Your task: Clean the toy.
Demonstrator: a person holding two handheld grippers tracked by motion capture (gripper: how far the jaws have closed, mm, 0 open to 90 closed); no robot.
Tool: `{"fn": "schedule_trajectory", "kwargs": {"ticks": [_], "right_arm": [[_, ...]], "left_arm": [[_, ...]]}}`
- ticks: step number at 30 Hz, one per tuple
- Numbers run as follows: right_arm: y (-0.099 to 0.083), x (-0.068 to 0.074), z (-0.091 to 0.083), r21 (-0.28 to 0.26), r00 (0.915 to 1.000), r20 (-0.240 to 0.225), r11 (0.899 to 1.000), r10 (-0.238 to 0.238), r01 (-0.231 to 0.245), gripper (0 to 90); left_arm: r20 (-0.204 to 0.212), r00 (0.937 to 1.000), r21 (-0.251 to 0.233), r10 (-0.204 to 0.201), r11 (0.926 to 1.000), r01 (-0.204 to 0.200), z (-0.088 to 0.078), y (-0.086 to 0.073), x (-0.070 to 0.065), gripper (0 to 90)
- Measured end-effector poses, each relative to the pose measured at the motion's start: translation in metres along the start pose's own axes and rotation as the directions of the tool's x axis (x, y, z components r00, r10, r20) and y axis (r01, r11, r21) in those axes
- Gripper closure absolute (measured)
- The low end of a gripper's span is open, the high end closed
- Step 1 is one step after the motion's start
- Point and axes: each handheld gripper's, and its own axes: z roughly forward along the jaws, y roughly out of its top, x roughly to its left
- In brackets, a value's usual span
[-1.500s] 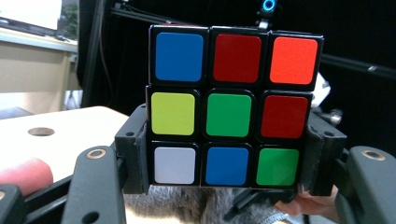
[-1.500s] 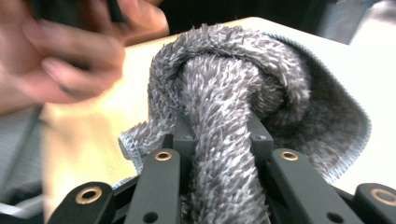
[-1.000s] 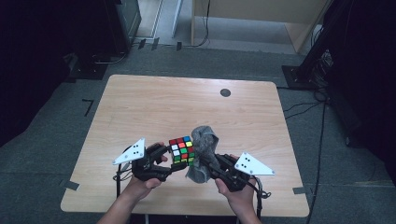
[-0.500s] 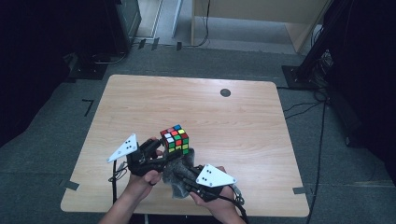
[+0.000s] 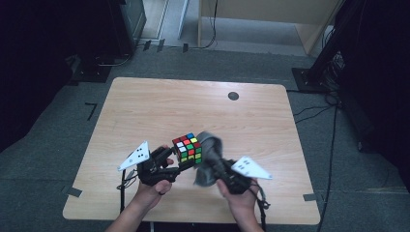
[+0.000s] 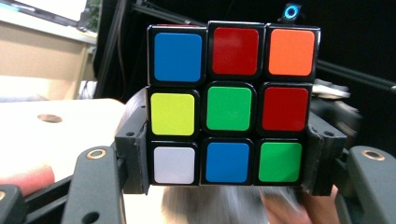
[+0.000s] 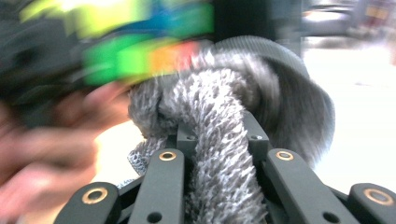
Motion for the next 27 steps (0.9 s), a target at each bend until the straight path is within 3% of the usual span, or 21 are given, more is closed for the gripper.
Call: {"fn": "schedule_trajectory", "kwargs": {"ticks": [1,2,3,4,6,8,9,11,14,15,16,17,19,20,22,24,27], "right_arm": [[0.002,-0.018,-0.007,-0.041,0.9949,0.043,0.995,0.092,-0.09,75.7],[0.003,-0.023,-0.009,-0.047,0.9934,0.06,0.994,0.097,-0.095,75.0],[0.005,-0.031,-0.012,-0.04,0.9947,0.083,0.998,0.061,-0.058,73.5],[0.006,-0.035,-0.013,-0.013,0.9959,0.089,1.0,-0.02,0.021,71.1],[0.006,-0.036,-0.011,0.034,0.9867,0.074,0.989,-0.144,0.142,61.4],[0.005,-0.035,-0.003,0.105,0.98,0.043,0.976,-0.194,0.189,48.7],[0.003,-0.032,0.0,0.11,0.9693,0.054,0.966,-0.24,0.233,44.7],[0.0,-0.03,0.002,0.1,0.9689,0.03,0.965,-0.246,0.242,37.8],[0.003,-0.028,-0.001,0.053,0.9808,-0.02,0.979,-0.194,0.195,35.5],[0.005,-0.027,-0.002,0.032,0.9848,-0.033,0.985,-0.171,0.172,35.2],[0.008,-0.025,-0.004,0.014,0.9889,-0.037,0.989,-0.144,0.145,34.7],[0.011,-0.022,-0.006,-0.001,0.991,-0.037,0.992,-0.129,0.129,34.0],[0.016,-0.011,-0.008,-0.022,0.9927,-0.045,0.994,-0.112,0.111,32.5],[0.017,-0.004,-0.008,-0.03,0.9925,-0.058,0.994,-0.107,0.106,31.6],[0.018,0.008,-0.006,-0.038,0.9919,-0.078,0.995,-0.1,0.097,29.8],[0.017,0.018,-0.003,-0.032,0.9928,-0.091,0.997,-0.079,0.076,25.8],[0.014,0.024,0.0,-0.003,0.9969,-0.065,0.999,-0.045,0.045,20.2]], "left_arm": [[-0.002,1.0,0.0,-0.002,1.0,0.002,0.0,0.0,0.001,34.8],[0.004,0.9998,-0.003,-0.02,0.9998,0.02,-0.001,0.001,0.004,34.8],[0.018,0.999,0.0,-0.041,0.9992,0.041,-0.002,0.002,0.007,34.8],[0.03,0.9977,0.006,-0.061,0.9981,0.061,-0.003,0.003,0.01,34.7],[0.034,0.9966,0.037,-0.075,0.9966,0.074,-0.003,0.006,0.014,34.7],[0.01,0.9966,0.073,-0.082,0.994,0.081,-0.004,0.007,0.019,34.6],[-0.005,0.9966,0.08,-0.082,0.9935,0.082,-0.004,0.007,0.021,34.6],[-0.026,0.9982,0.096,-0.055,0.9937,0.057,-0.006,0.006,0.023,34.6],[0.003,0.9985,0.116,0.054,0.9918,-0.054,-0.007,0.004,0.021,34.6],[0.0,0.9951,0.118,0.099,0.9881,-0.099,-0.008,0.003,0.018,34.6],[-0.029,0.9903,0.122,0.136,0.9839,-0.131,-0.007,0.002,0.016,34.6],[-0.07,0.9844,0.132,0.161,0.9797,-0.151,-0.005,0.0,0.013,34.6],[-0.161,0.9668,0.157,0.199,0.9722,-0.174,0.001,-0.004,0.01,34.6],[-0.177,0.9632,0.162,0.202,0.9713,-0.174,0.003,-0.007,0.009,34.6],[-0.171,0.9616,0.17,0.215,0.9678,-0.186,0.006,-0.013,0.007,34.5],[-0.175,0.9479,0.194,0.266,0.9532,-0.232,0.012,-0.018,0.0,34.5],[-0.18,0.9207,0.218,0.346,0.9267,-0.306,0.019,-0.025,-0.011,34.5]]}}
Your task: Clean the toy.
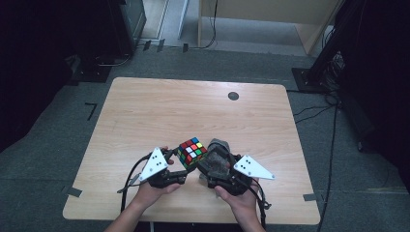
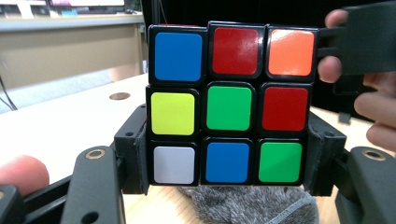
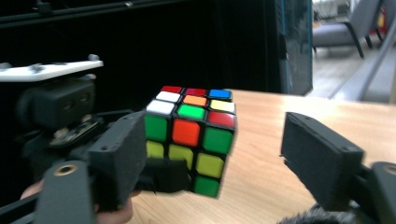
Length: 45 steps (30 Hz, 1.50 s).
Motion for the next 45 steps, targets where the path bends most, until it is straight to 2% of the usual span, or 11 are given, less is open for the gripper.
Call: {"fn": "schedule_trajectory", "kwargs": {"ticks": [3,7,10,12,17,20,32,37,40,43,45], "right_arm": [[-0.001,0.001,0.002,0.021,0.9977,0.015,0.998,0.066,-0.066,14.6],[-0.004,0.002,0.006,0.064,0.996,0.015,0.994,0.088,-0.089,14.7],[-0.006,0.007,0.009,0.091,0.9949,0.023,0.991,0.098,-0.1,22.5],[-0.007,0.009,0.008,0.082,0.9964,0.03,0.993,0.079,-0.081,33.2],[-0.008,0.019,0.006,0.08,0.9966,0.08,0.997,-0.02,0.014,34.1],[-0.01,0.024,0.009,0.099,0.9922,0.105,0.993,-0.067,0.057,34.2],[-0.014,0.027,0.012,0.15,0.9938,0.102,0.988,-0.043,0.027,34.1],[-0.008,0.022,0.008,0.081,0.9995,0.025,0.996,0.017,-0.019,25.8],[-0.001,0.013,0.0,0.016,0.9978,0.017,0.998,0.064,-0.065,19.3],[-0.003,0.006,-0.005,-0.043,0.9943,0.086,0.997,0.064,-0.06,18.7],[-0.009,0.004,-0.003,-0.035,0.9929,0.113,0.999,0.038,-0.035,19.0]], "left_arm": [[-0.023,0.9979,0.014,0.061,0.998,-0.061,0.004,-0.003,-0.01,34.4],[-0.036,0.9935,0.015,0.108,0.9941,-0.107,0.008,-0.004,-0.019,34.3],[-0.04,0.9883,0.009,0.147,0.9891,-0.147,0.008,-0.005,-0.026,34.3],[-0.049,0.9853,0.009,0.164,0.9865,-0.164,0.009,-0.004,-0.029,34.2],[-0.06,0.9825,0.019,0.176,0.9843,-0.175,0.01,-0.004,-0.032,33.4],[-0.084,0.9747,0.03,0.207,0.9782,-0.205,0.011,-0.004,-0.035,32.1],[-0.1,0.9678,0.033,0.231,0.973,-0.229,0.011,-0.003,-0.038,31.4],[-0.061,0.9893,0.007,0.133,0.9911,-0.133,0.006,0.001,-0.024,34.0],[-0.063,0.998,-0.015,-0.008,0.9999,0.007,-0.001,0.001,-0.004,34.0],[-0.071,0.988,-0.061,-0.137,0.9893,0.133,-0.009,0.006,0.015,34.1],[-0.07,0.9757,-0.092,-0.207,0.9753,0.201,-0.015,0.008,0.025,34.1]]}}
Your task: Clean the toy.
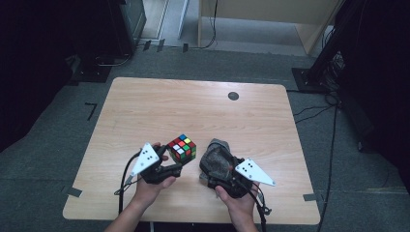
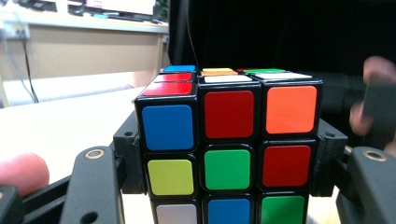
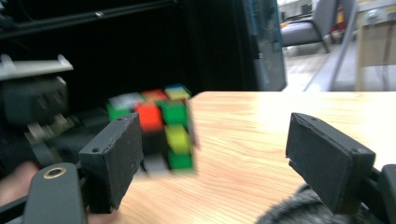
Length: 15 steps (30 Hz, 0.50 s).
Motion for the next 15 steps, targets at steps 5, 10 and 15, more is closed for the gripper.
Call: {"fn": "schedule_trajectory", "kwargs": {"ticks": [5,10,15], "right_arm": [[-0.019,0.008,0.014,0.072,0.9958,0.009,0.993,-0.091,0.09,17.0],[-0.029,0.026,0.022,0.076,0.9865,-0.007,0.984,-0.163,0.163,14.9],[-0.033,0.033,0.023,0.051,0.9838,0.014,0.983,-0.179,0.178,15.7]], "left_arm": [[0.032,0.9898,-0.054,-0.139,0.9887,0.14,-0.007,0.01,0.008,34.1],[0.057,0.9833,-0.046,-0.173,0.9833,0.176,-0.002,0.011,-0.005,34.1],[0.094,0.9786,-0.037,-0.183,0.9816,0.187,0.002,0.01,-0.021,34.1]]}}
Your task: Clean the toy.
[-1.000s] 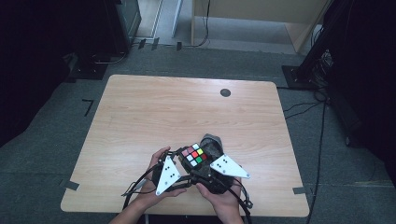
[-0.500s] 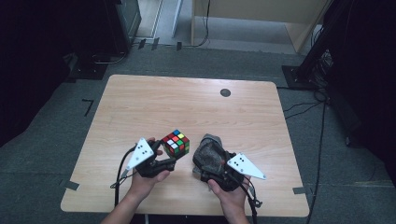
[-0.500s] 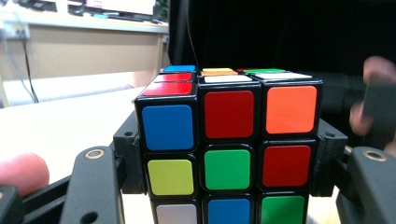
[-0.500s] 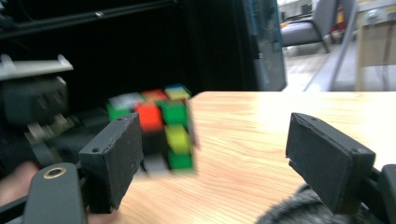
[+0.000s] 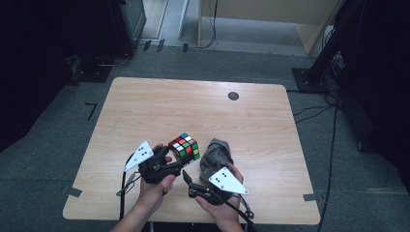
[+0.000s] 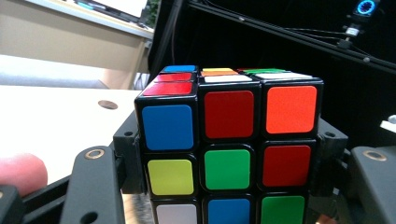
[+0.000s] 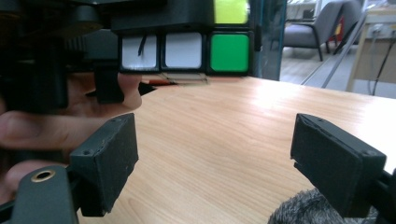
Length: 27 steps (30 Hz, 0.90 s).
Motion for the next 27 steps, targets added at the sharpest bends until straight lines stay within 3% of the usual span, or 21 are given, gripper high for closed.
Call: {"fn": "schedule_trajectory", "kwargs": {"ticks": [8,22,27], "right_arm": [[0.0033,0.0064,-0.0063,-0.082,0.9994,0.02,0.996,-0.03,0.031,21.0],[0.0048,0.0062,-0.0089,-0.086,0.9928,0.065,0.991,-0.1,0.106,23.0],[0.0022,0.0096,-0.0087,-0.101,0.9917,0.068,0.988,-0.11,0.116,28.8]], "left_arm": [[0.048,0.9978,0.024,-0.045,0.9988,0.043,0.0059,-0.0045,-0.0074,34.0],[0.072,0.9948,0.042,-0.071,0.9968,0.068,0.0071,-0.0039,-0.0056,34.0],[0.074,0.9935,0.064,-0.087,0.9946,0.082,0.0095,-0.0071,-0.0049,34.0]]}}
